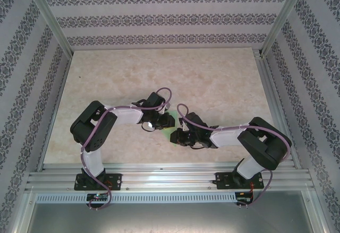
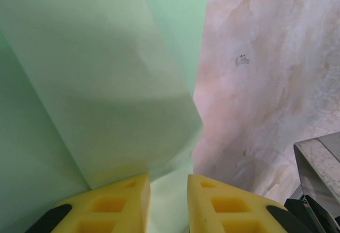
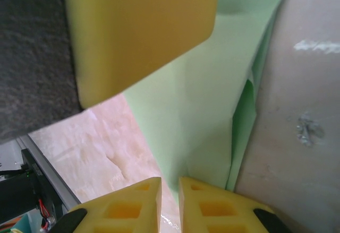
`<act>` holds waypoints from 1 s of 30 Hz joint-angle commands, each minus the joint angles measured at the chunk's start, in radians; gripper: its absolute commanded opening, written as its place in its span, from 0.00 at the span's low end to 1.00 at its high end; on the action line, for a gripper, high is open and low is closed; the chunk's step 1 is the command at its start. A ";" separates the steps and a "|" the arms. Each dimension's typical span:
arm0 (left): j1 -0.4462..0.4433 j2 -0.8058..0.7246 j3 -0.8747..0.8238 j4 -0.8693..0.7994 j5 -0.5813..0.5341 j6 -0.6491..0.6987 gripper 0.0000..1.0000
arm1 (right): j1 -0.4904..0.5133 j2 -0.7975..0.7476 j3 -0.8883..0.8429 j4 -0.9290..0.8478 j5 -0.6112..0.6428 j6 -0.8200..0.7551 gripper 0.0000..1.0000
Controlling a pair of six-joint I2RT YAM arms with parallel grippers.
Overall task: Fold a paper plane with a square sheet of paper (fold left side to right side)
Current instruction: Fourth fold the wing at the center of the table.
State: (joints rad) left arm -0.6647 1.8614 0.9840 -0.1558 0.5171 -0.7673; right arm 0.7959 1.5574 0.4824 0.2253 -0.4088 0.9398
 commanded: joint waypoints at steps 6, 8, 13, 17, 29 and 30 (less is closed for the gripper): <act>-0.004 0.056 0.017 -0.035 -0.081 0.028 0.24 | -0.003 -0.101 -0.004 -0.166 0.016 -0.053 0.17; -0.004 0.056 0.015 -0.035 -0.081 0.028 0.24 | -0.003 -0.110 0.006 -0.180 0.015 -0.061 0.17; -0.004 0.058 0.010 -0.029 -0.082 0.025 0.24 | 0.004 -0.077 0.034 -0.165 -0.005 -0.073 0.17; -0.004 0.058 0.007 -0.029 -0.085 0.025 0.24 | 0.015 -0.035 0.058 -0.152 -0.013 -0.073 0.17; -0.004 0.060 0.008 -0.034 -0.090 0.028 0.24 | 0.024 -0.121 0.106 -0.247 0.026 -0.097 0.17; -0.004 0.061 0.007 -0.034 -0.090 0.027 0.24 | 0.027 -0.116 0.107 -0.241 0.024 -0.094 0.17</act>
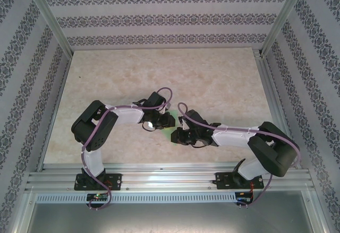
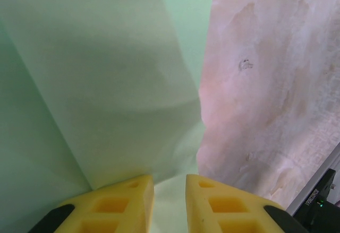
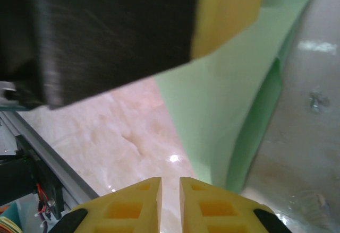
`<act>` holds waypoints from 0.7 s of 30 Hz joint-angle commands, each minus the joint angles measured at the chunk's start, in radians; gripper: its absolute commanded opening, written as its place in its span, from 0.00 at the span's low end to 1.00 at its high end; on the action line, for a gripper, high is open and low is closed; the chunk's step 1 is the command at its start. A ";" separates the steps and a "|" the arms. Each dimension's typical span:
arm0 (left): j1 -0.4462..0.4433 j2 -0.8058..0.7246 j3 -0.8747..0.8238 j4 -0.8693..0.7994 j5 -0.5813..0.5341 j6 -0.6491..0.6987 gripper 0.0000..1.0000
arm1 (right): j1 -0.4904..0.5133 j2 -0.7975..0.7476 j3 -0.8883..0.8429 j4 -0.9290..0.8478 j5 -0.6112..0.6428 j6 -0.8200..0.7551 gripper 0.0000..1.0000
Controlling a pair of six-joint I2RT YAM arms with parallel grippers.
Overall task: Fold a paper plane with a square sheet of paper (fold left side to right side)
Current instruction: Fourth fold the wing at the center of the table.
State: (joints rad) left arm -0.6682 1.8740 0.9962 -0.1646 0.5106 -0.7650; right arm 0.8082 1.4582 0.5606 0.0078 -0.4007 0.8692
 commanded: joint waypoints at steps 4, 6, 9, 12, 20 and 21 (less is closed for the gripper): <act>-0.001 0.052 -0.003 -0.025 -0.085 0.024 0.24 | 0.036 0.040 0.022 0.027 -0.002 0.002 0.18; -0.001 0.054 -0.001 -0.026 -0.085 0.027 0.24 | 0.048 0.074 0.018 0.062 -0.010 0.017 0.17; -0.001 0.054 -0.002 -0.028 -0.086 0.028 0.24 | 0.051 0.102 0.013 0.068 -0.011 0.026 0.17; -0.001 0.056 -0.001 -0.033 -0.088 0.031 0.24 | 0.044 0.095 -0.002 0.060 0.002 0.030 0.18; -0.001 0.064 0.005 -0.035 -0.090 0.032 0.23 | 0.017 0.055 -0.051 0.069 -0.003 0.031 0.18; -0.001 0.066 0.004 -0.035 -0.090 0.033 0.24 | 0.016 0.053 -0.063 0.085 -0.010 0.036 0.18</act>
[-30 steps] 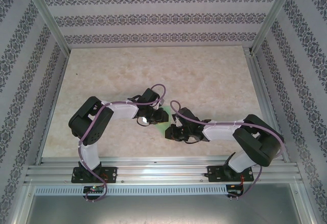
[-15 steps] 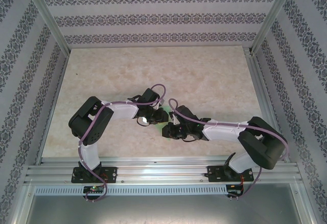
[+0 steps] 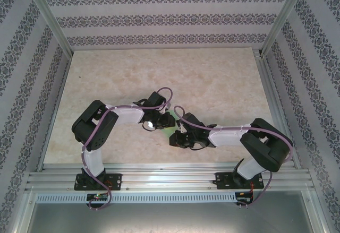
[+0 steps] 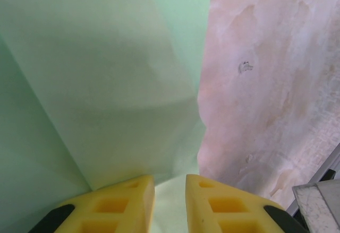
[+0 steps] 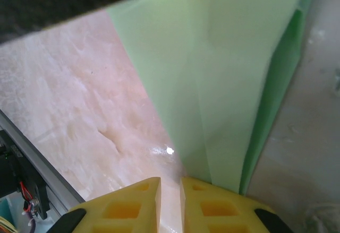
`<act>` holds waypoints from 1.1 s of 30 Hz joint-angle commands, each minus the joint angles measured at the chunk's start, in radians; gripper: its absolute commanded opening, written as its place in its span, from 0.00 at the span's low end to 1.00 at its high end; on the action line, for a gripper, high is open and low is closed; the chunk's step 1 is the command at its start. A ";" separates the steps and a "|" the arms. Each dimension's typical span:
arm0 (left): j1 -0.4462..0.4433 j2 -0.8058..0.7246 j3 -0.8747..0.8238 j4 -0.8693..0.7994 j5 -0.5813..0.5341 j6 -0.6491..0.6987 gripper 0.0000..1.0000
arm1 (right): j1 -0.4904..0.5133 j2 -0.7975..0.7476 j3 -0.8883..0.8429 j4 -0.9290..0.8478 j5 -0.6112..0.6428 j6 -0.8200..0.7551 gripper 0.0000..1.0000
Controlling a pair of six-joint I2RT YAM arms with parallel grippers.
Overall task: Fold a paper plane with a square sheet of paper (fold left side to right side)
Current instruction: Fourth fold the wing at the center of the table.
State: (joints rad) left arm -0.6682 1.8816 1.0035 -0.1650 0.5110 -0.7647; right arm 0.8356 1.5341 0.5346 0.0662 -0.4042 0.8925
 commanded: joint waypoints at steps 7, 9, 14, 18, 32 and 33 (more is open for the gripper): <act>-0.001 0.050 0.015 -0.051 -0.085 0.044 0.24 | -0.010 0.022 -0.098 0.059 -0.026 0.038 0.18; -0.001 0.034 0.034 -0.064 -0.082 0.055 0.25 | -0.010 0.029 -0.121 0.061 -0.022 0.051 0.17; 0.015 -0.052 0.123 -0.169 -0.084 0.108 0.31 | -0.010 0.020 -0.154 0.018 0.001 0.061 0.17; 0.048 -0.161 0.159 -0.235 -0.101 0.146 0.36 | -0.012 0.014 -0.156 -0.002 0.007 0.059 0.15; -0.005 -0.273 -0.188 0.195 0.072 -0.020 0.13 | -0.012 0.034 -0.146 0.004 0.010 0.081 0.07; -0.012 -0.259 -0.200 0.228 0.070 -0.039 0.11 | -0.012 0.035 -0.145 0.001 0.011 0.080 0.06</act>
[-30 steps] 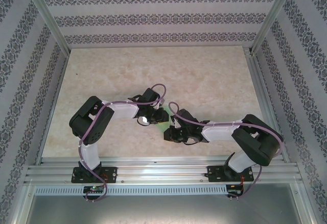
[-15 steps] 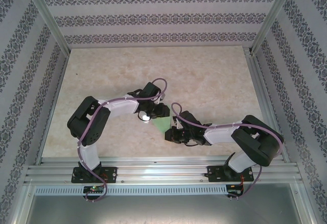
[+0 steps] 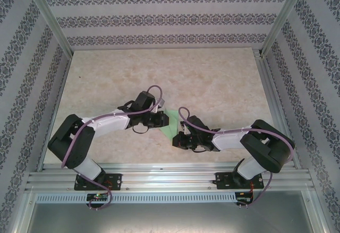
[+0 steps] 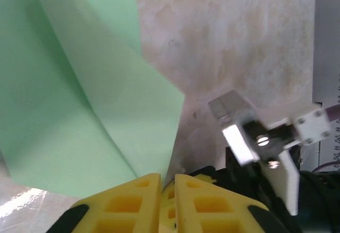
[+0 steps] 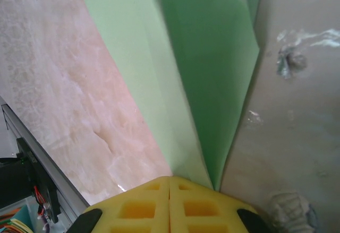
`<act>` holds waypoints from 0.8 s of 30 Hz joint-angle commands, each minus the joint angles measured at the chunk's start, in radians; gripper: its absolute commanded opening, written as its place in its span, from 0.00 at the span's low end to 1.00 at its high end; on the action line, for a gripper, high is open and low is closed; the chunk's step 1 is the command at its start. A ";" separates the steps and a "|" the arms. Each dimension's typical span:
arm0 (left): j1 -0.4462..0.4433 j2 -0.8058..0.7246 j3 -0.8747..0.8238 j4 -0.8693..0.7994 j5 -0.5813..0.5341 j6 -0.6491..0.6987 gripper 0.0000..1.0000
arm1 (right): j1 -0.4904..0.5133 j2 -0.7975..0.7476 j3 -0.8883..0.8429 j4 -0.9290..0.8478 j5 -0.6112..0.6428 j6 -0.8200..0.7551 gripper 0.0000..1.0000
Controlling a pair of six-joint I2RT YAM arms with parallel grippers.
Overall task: Fold a paper plane with a square sheet of paper (fold left side to right side)
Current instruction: Fourth fold the wing at the center of the table.
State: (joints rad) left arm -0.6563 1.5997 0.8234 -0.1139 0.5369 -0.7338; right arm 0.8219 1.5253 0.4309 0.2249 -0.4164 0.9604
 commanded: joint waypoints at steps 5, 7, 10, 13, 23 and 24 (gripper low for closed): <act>-0.059 0.096 -0.019 0.250 0.038 -0.120 0.09 | 0.003 0.044 -0.038 -0.172 0.029 0.006 0.06; -0.077 0.123 -0.007 0.264 0.040 -0.133 0.09 | 0.003 0.045 -0.040 -0.170 0.029 0.004 0.06; -0.097 0.149 0.007 0.270 0.026 -0.143 0.08 | 0.003 0.050 -0.038 -0.164 0.027 0.005 0.06; -0.106 0.169 0.019 0.260 0.015 -0.144 0.08 | 0.003 0.056 -0.032 -0.163 0.024 0.003 0.06; -0.109 0.206 0.006 0.223 -0.046 -0.095 0.07 | 0.002 0.066 -0.023 -0.176 0.026 0.004 0.06; -0.109 0.205 0.003 0.216 -0.062 -0.078 0.07 | 0.001 0.066 -0.024 -0.177 0.027 0.005 0.06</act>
State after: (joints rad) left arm -0.7544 1.7958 0.8234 0.0895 0.5262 -0.8593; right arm 0.8219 1.5326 0.4419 0.2096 -0.4206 0.9672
